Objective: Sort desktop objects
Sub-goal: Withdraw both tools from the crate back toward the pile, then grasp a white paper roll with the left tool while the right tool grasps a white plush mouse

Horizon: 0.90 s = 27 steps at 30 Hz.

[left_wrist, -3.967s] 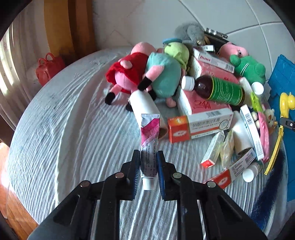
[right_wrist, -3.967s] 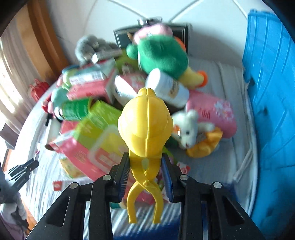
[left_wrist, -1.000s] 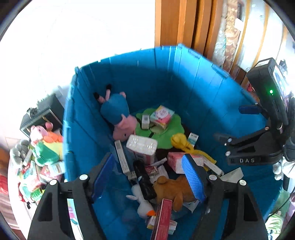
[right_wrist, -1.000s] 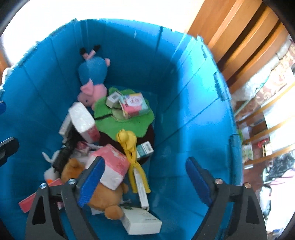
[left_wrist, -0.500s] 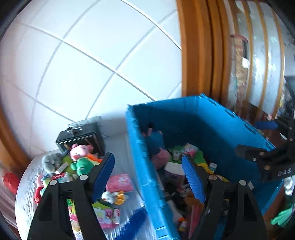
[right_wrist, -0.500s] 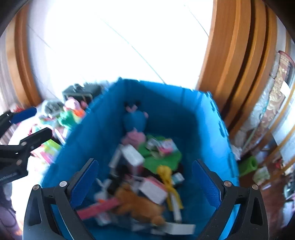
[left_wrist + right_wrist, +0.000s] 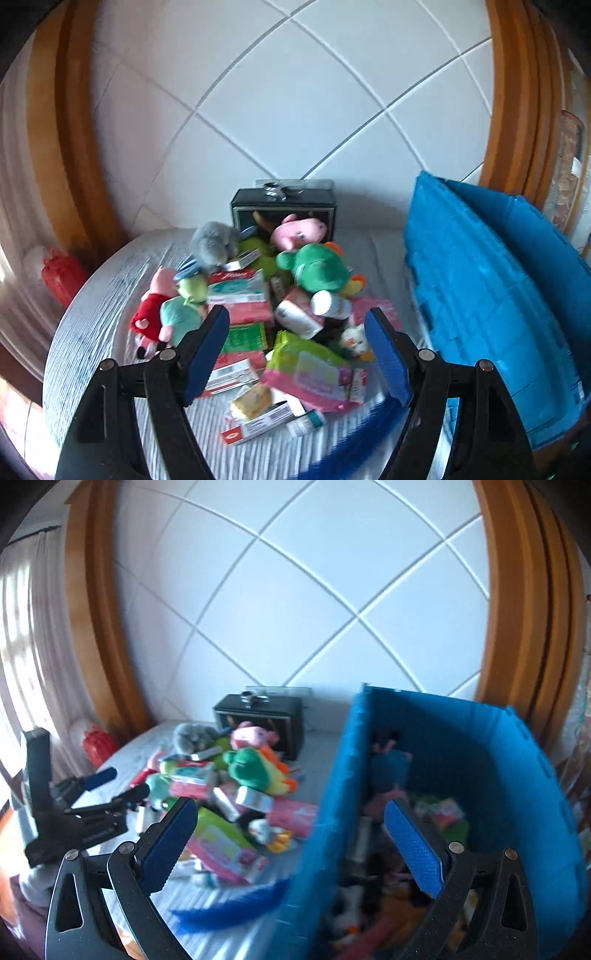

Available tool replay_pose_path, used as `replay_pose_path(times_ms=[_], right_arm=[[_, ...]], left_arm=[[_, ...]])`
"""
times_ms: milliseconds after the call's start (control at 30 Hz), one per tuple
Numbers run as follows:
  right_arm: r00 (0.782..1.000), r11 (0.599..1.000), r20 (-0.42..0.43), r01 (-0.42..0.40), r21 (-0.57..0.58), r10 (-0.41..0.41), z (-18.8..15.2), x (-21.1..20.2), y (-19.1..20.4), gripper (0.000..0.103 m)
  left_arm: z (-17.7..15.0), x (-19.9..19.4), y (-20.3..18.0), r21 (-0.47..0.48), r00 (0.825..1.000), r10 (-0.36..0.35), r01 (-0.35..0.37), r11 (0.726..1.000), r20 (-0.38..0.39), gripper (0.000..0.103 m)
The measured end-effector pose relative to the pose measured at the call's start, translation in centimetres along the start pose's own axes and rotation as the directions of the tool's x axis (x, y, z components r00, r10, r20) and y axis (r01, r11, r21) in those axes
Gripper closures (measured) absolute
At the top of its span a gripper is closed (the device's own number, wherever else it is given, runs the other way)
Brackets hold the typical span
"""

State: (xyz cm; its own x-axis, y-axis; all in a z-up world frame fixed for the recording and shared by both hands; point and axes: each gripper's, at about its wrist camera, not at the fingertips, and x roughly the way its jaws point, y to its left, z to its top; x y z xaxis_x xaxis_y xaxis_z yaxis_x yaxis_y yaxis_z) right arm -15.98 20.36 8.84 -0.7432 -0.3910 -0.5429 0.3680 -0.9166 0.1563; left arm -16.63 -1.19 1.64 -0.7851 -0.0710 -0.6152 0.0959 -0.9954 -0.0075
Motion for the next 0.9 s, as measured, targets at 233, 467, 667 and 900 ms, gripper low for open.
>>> replay_pose_path(times_ms=[233, 467, 667, 900], right_arm=[[0.995, 0.996, -0.065, -0.078, 0.035, 0.080, -1.7, 6.2, 6.6, 0.000], [0.984, 0.994, -0.177, -0.009, 0.110, 0.029, -5.4, 13.7, 8.3, 0.000], [0.949, 0.980, -0.314, 0.064, 0.188, -0.002, -8.6, 19.7, 6.9, 0.000], [0.903, 0.969, -0.425, 0.159, 0.188, -0.065, -10.7, 24.1, 4.7, 0.000]], left_arm=[[-4.9, 3.9, 11.4, -0.080, 0.985, 0.091, -0.103, 0.991, -0.144, 0.028], [-9.5, 8.5, 20.8, -0.170, 0.955, 0.126, -0.176, 0.970, -0.268, 0.028], [-11.9, 13.3, 24.1, -0.231, 0.932, 0.095, -0.185, 0.955, -0.350, 0.028], [-12.5, 19.6, 24.4, -0.255, 0.909, 0.053, -0.171, 0.952, -0.414, 0.028]])
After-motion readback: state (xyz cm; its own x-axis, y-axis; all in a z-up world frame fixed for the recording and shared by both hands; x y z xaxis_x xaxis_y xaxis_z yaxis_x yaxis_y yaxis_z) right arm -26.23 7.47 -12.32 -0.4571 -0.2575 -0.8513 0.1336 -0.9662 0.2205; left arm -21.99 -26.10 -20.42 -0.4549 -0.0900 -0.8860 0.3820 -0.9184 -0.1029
